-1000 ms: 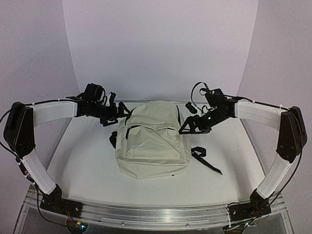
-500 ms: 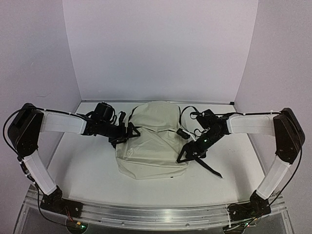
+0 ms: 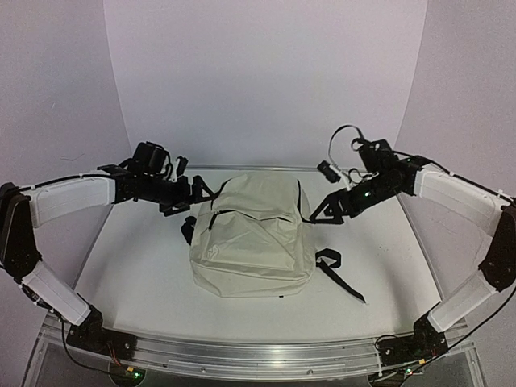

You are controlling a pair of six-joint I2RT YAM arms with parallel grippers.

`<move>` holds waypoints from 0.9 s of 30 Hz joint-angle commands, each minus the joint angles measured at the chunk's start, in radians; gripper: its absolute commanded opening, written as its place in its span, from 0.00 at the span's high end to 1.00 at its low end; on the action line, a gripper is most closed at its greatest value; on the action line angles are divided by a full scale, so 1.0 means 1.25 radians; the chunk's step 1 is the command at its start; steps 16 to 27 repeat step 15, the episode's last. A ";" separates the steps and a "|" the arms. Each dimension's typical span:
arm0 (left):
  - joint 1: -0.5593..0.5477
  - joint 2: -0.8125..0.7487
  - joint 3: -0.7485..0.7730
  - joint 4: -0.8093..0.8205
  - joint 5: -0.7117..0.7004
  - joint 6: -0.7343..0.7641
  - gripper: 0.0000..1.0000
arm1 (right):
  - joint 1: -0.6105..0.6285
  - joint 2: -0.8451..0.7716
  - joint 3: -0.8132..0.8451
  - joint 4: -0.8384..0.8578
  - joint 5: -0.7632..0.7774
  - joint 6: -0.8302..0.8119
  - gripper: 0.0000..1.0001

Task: Pack the student bag
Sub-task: Reset both arms

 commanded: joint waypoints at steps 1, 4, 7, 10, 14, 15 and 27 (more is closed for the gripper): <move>0.099 -0.094 0.003 -0.065 -0.016 0.008 0.00 | -0.100 -0.051 0.051 -0.002 0.083 0.014 0.02; 0.146 -0.120 -0.007 -0.099 -0.037 0.024 0.00 | -0.137 -0.062 0.042 0.000 0.110 0.003 0.02; 0.160 -0.135 -0.021 -0.115 -0.061 0.035 0.00 | -0.169 -0.049 0.011 0.011 0.137 -0.010 0.02; 0.166 -0.141 -0.048 -0.111 -0.080 0.035 0.00 | -0.216 -0.018 -0.040 0.032 0.131 -0.013 0.02; 0.174 -0.127 -0.076 -0.097 -0.087 0.032 0.00 | -0.262 0.023 -0.061 0.054 0.117 0.009 0.02; 0.175 -0.120 -0.078 -0.099 -0.090 0.032 0.00 | -0.270 0.027 -0.063 0.060 0.115 0.015 0.02; 0.175 -0.120 -0.078 -0.099 -0.090 0.032 0.00 | -0.270 0.027 -0.063 0.060 0.115 0.015 0.02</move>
